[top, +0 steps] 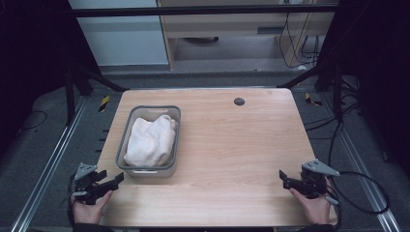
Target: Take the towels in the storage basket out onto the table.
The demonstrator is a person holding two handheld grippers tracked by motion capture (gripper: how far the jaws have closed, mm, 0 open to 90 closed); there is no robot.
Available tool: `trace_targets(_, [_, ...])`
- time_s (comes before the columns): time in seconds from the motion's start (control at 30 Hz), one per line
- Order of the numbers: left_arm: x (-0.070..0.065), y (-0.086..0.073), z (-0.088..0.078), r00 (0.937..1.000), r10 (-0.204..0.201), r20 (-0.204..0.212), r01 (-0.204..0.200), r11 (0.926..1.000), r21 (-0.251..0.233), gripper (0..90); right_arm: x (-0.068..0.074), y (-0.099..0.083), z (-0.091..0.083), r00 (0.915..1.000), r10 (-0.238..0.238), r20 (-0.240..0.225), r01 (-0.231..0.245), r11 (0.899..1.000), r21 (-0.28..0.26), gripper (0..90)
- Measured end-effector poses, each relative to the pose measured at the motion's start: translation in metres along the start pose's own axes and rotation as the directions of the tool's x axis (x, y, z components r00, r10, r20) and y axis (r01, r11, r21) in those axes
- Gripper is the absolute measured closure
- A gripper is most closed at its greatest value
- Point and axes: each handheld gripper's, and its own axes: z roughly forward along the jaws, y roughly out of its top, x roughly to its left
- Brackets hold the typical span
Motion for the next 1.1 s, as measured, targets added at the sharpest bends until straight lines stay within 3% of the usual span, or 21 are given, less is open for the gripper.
trace_targets(0.13, [-0.001,0.005,-0.008,1.0000,0.006,0.007,-0.006,0.9997,-0.024,28.7,0.004,0.000,0.002,0.9996,-0.027,-0.014,0.027,0.999,0.023,13.1])
trace_targets(0.27, [-0.006,0.010,-0.013,0.9995,0.023,0.021,-0.022,0.9990,-0.039,29.1,0.005,0.000,0.002,0.9996,-0.021,-0.020,0.021,1.000,0.021,12.8])
trace_targets(0.43, [-0.009,0.016,-0.021,0.9988,0.017,0.046,-0.015,0.9986,-0.051,29.9,0.006,-0.001,0.003,0.9993,-0.033,-0.020,0.033,0.999,0.027,12.3])
trace_targets(0.63, [-0.013,0.024,-0.026,0.9984,0.031,0.048,-0.027,0.9967,-0.077,31.2,0.006,-0.002,0.003,0.9990,-0.033,-0.030,0.035,0.999,0.037,11.8])
trace_targets(1.1, [-0.033,0.064,-0.027,0.9907,0.098,0.094,-0.090,0.9923,-0.085,29.6,0.006,-0.003,0.006,0.9990,-0.021,-0.039,0.024,0.998,0.065,10.5])
